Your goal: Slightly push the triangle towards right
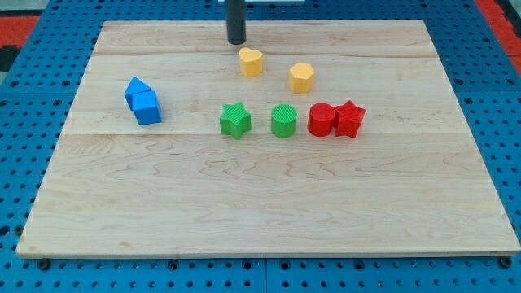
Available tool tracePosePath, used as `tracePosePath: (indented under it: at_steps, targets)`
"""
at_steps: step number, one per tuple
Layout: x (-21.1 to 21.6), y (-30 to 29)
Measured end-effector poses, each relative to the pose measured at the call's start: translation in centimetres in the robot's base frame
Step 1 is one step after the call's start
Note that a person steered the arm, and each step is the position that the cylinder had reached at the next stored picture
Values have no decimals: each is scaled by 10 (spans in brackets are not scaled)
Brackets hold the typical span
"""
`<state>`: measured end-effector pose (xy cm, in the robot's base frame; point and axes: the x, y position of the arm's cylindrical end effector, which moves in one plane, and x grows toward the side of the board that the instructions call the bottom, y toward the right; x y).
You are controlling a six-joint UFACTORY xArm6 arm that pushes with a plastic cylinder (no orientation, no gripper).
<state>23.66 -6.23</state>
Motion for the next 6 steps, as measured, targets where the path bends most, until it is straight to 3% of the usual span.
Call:
tracePosePath:
  at_steps: [2, 3, 4, 6]
  targets:
    - [44, -174]
    - [117, -208]
    - [144, -179]
    - [127, -121]
